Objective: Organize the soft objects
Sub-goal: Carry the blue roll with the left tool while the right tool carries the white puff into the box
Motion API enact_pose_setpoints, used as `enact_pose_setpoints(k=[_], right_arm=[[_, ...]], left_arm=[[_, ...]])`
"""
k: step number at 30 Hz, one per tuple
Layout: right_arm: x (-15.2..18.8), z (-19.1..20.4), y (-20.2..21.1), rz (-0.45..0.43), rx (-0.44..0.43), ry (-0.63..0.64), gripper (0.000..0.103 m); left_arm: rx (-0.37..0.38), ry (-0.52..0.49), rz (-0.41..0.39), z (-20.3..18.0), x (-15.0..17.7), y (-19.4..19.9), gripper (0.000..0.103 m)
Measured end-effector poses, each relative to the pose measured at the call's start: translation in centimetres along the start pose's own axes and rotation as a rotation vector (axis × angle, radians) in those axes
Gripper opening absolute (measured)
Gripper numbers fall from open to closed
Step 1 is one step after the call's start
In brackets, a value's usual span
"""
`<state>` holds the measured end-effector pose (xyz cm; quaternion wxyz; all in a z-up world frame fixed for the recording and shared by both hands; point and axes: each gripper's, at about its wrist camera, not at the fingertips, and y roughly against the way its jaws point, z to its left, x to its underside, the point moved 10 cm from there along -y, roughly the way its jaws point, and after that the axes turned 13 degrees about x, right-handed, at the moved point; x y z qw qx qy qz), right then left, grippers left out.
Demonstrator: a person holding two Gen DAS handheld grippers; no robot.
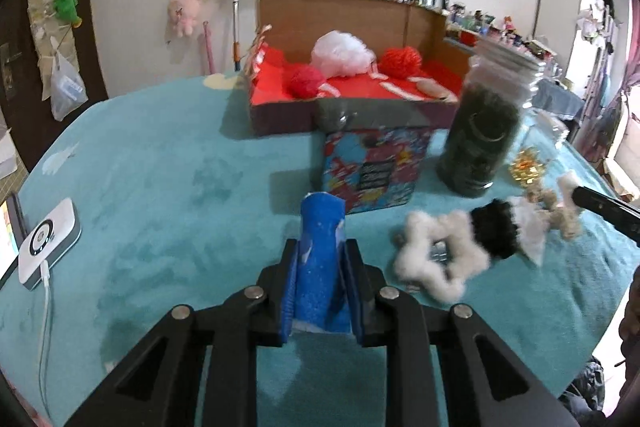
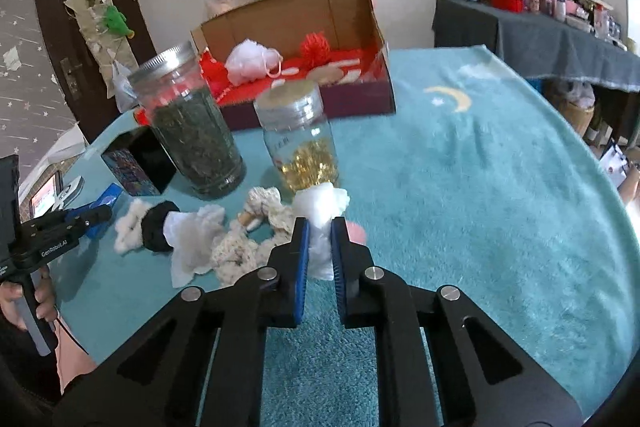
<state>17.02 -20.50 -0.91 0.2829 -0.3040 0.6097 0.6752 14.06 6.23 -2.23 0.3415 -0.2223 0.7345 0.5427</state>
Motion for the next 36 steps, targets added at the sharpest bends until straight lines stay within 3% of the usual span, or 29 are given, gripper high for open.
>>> enact_pose_setpoints(k=[12, 17, 27, 36], right_arm=[[-0.8, 5.4, 2.2, -0.033, -0.164, 0.056, 0.010], [-0.7, 7.3, 1.9, -0.017, -0.217, 0.070, 0.010], [-0.3, 8.5, 1.6, 0.001, -0.243, 0.078, 0.010], [-0.4, 7.6, 1.6, 0.014, -0.241, 0.050, 0.010]], left_arm=[[0.205, -0.067, -0.004, -7.2, -1.5, -0.5, 0.023], [0.246, -0.081, 0.002, -8.9, -1.8, -1.1, 0.023], [0.274, -0.081, 0.014, -10.1, -1.9, -1.6, 0.023], [0.253, -0.055, 0.015, -8.4, -1.7, -1.2, 0.023]])
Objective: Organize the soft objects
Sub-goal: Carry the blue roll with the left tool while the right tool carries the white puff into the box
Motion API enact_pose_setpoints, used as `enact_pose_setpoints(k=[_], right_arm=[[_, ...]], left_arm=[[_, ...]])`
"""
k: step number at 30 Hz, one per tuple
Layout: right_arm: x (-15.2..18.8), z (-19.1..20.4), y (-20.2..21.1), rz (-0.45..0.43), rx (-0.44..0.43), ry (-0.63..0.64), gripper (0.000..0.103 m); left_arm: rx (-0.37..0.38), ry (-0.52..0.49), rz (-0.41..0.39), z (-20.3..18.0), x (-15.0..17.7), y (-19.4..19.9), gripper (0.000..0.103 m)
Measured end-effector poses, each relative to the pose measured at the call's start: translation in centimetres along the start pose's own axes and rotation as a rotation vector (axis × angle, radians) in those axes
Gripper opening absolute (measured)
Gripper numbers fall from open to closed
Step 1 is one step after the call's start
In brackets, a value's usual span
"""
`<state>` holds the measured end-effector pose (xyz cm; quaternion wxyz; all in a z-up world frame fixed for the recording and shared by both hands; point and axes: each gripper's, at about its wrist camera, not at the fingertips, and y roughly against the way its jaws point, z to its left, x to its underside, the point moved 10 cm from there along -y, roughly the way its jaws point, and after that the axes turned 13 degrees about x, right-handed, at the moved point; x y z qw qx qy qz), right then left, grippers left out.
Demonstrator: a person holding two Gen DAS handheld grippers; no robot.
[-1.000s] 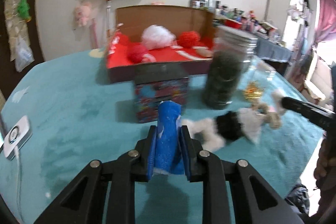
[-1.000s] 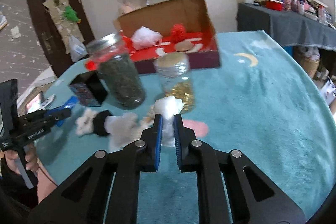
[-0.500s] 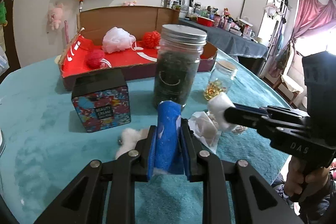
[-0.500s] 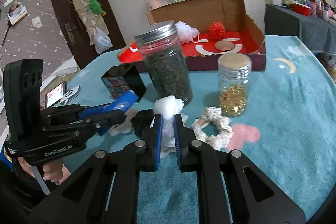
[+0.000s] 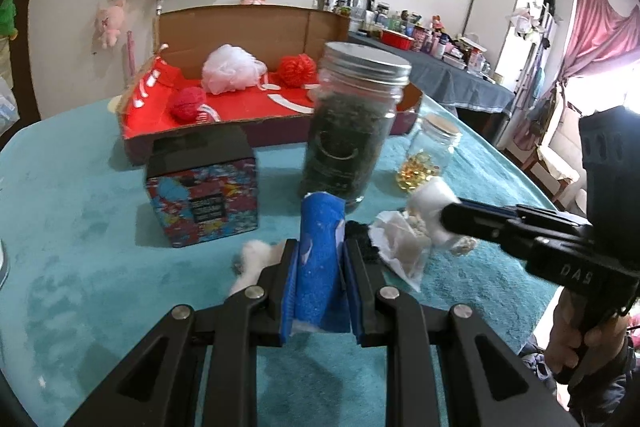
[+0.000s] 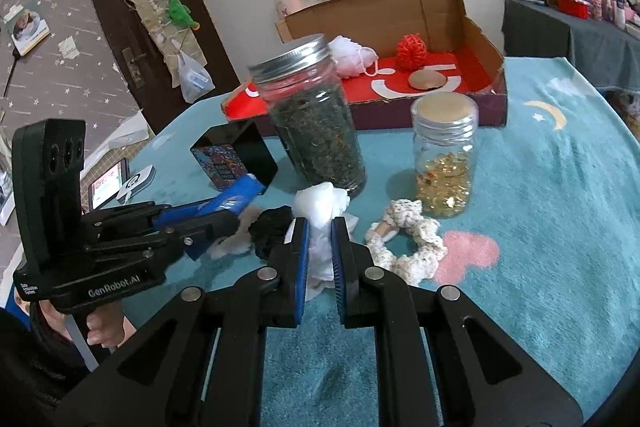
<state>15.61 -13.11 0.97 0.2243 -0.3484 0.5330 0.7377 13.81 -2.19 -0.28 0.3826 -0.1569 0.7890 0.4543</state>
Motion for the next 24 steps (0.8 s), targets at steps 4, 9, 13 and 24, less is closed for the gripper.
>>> enact_pose_setpoints(k=[4, 9, 13, 24], right_arm=[[-0.2, -1.3, 0.5, 0.008, 0.007, -0.024, 0.010], [-0.6, -3.4, 1.1, 0.013, 0.030, -0.059, 0.011], [-0.6, -5.0, 1.4, 0.016, 0.069, -0.066, 0.011], [-0.9, -9.4, 1.0, 0.052, 0.137, -0.101, 0.011]], left_arm=[[-0.029, 0.008, -0.008, 1.6, -0.1, 1.3, 0.023], [-0.047, 0.043, 0.000, 3.9, 0.2, 2.5, 0.023], [-0.082, 0.049, 0.016, 5.5, 0.8, 3.3, 0.023], [-0.178, 0.093, 0.044, 11.4, 1.8, 5.3, 0.023]])
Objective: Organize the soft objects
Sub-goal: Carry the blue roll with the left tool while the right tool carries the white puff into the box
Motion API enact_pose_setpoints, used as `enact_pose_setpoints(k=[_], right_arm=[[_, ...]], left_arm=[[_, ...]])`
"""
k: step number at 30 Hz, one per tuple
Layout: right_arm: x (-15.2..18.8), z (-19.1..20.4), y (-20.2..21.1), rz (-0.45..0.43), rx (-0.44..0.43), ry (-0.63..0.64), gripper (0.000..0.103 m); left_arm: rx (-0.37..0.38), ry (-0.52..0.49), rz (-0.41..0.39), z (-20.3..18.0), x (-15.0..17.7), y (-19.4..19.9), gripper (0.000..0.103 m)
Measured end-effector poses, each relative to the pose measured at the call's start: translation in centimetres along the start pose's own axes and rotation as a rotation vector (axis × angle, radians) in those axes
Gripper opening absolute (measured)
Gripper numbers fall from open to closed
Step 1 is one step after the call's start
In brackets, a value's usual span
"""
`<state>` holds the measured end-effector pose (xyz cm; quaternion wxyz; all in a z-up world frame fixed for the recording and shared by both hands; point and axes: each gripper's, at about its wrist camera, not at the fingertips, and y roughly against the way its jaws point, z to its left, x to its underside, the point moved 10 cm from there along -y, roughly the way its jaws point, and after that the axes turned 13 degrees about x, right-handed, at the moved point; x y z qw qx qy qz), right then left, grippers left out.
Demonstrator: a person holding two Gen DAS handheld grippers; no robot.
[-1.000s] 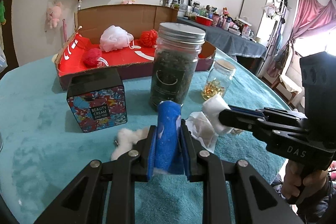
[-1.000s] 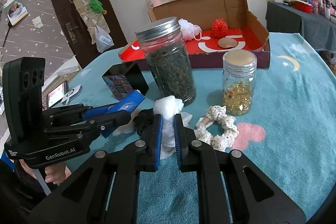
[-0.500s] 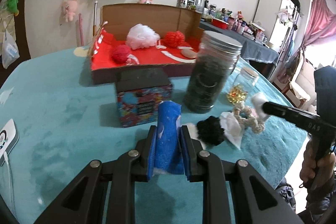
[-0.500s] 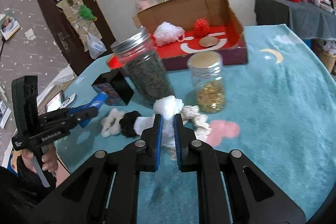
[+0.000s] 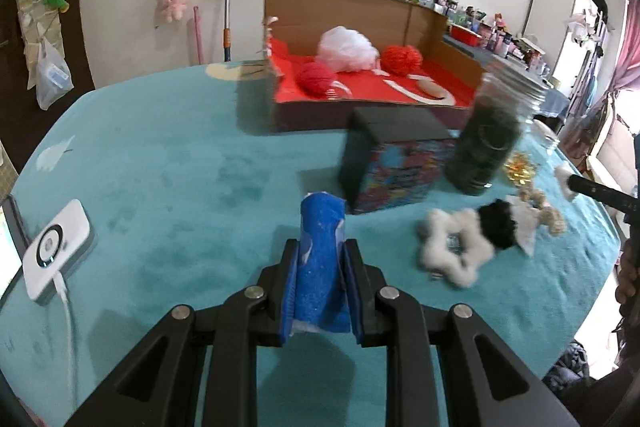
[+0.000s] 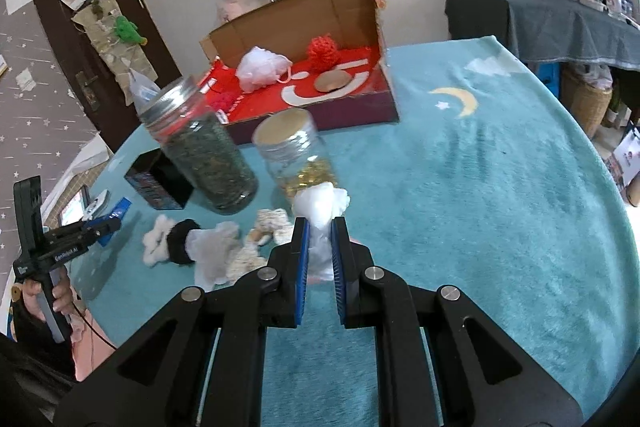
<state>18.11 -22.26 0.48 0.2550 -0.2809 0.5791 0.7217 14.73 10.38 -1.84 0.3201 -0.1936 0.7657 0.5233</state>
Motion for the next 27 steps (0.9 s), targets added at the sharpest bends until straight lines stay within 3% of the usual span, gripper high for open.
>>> enact_pose_setpoints(k=[8, 27], right_arm=[[-1.7, -0.8, -2.1, 0.038, -0.027, 0.039, 0.011], [-6.7, -1.3, -5.4, 0.060, -0.119, 0.155, 0.011]], left_arm=[[0.072, -0.034, 0.009, 2.4, -3.2, -1.2, 0.023], [0.216, -0.183, 0.070, 1.9, -7.8, -4.7, 0.023]])
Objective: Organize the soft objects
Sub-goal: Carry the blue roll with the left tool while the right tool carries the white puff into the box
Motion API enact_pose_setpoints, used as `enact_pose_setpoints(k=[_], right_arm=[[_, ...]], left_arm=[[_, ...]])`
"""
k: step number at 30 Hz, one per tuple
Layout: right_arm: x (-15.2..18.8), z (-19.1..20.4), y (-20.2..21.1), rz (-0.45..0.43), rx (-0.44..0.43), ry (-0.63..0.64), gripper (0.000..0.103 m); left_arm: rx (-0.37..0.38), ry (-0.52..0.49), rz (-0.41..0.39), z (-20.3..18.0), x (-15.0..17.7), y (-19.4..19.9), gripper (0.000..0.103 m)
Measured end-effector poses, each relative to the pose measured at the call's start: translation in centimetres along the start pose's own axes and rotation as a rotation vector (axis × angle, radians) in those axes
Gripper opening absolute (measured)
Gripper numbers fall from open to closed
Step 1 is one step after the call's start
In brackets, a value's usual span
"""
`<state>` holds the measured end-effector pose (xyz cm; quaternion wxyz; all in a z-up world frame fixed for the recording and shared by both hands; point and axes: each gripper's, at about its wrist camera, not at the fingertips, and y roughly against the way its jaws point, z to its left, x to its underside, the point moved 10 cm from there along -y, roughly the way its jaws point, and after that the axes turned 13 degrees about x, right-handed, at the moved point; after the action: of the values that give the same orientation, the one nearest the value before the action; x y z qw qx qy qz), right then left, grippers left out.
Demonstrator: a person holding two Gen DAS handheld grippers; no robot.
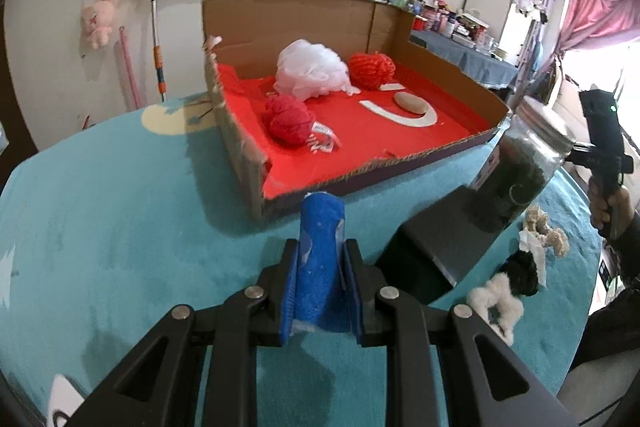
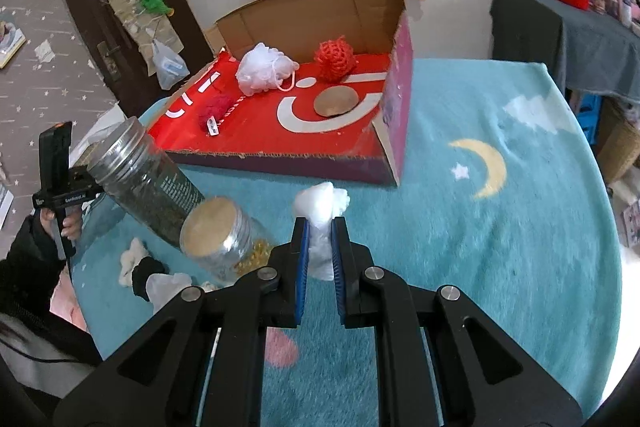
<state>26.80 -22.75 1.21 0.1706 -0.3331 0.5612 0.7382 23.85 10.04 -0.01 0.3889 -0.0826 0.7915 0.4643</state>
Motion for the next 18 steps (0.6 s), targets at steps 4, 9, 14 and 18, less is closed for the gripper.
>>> enact_pose_setpoints(k=[4, 9, 14, 18], right_arm=[[-1.2, 0.5, -0.2, -0.005, -0.013, 0.025, 0.011], [-3.5, 1.8, -0.3, -0.018, -0.047, 0.065, 0.011], [-6.7, 4.2, -0.9, -0.030, -0.085, 0.105, 0.011], [-9.4, 6.6, -2.8, -0.003, -0.086, 0.148, 0.011]], left_arm=[[-0.002, -0.037, -0.001, -0.3, -1.4, 0.0, 0.023], [0.023, -0.073, -0.012, -1.5, -3.8, 0.0, 0.023], [0.027, -0.068, -0.005, -3.0, -7.0, -1.5, 0.023], [0.018, -0.031, 0.031, -4.0, -9.9, -4.1, 0.023]])
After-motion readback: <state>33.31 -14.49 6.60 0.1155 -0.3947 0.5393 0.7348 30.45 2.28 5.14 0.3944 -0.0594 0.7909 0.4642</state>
